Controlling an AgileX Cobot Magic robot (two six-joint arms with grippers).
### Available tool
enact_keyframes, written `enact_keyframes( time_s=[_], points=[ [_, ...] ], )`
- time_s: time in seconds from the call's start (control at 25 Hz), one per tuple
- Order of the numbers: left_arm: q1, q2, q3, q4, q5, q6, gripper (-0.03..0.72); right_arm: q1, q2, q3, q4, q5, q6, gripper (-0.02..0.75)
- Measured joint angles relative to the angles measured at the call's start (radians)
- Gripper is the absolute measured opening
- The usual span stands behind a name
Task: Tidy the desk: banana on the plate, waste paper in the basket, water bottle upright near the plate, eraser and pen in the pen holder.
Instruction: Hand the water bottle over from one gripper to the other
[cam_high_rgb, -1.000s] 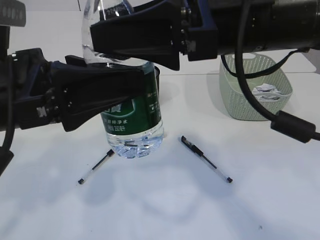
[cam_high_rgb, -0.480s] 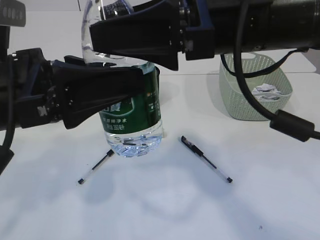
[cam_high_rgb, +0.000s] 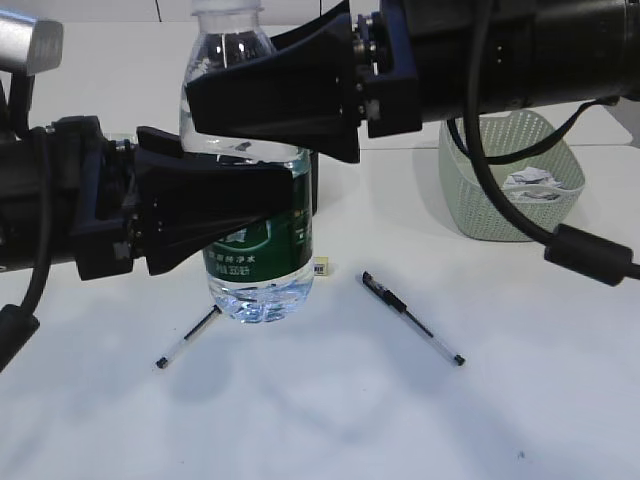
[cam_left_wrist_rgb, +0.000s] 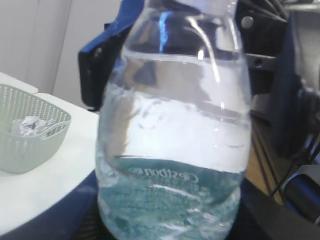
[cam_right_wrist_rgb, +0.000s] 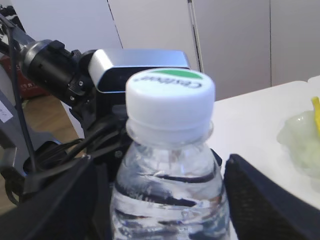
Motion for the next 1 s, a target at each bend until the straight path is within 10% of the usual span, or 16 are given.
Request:
enact_keyframes(
  time_s=[0.56, 1.0],
  points=[
    [0.160, 0.000, 0.002, 0.042, -0.017, 0.005, 0.400, 0.002, -0.012, -0.003, -0.135, -0.057, 0.106, 0.591],
    [0.288, 0.000, 0.002, 0.086, -0.009, 0.003, 0.400, 0.002, -0.012, -0.093, -0.687, -0.141, 0.609, 0.591]
  ],
)
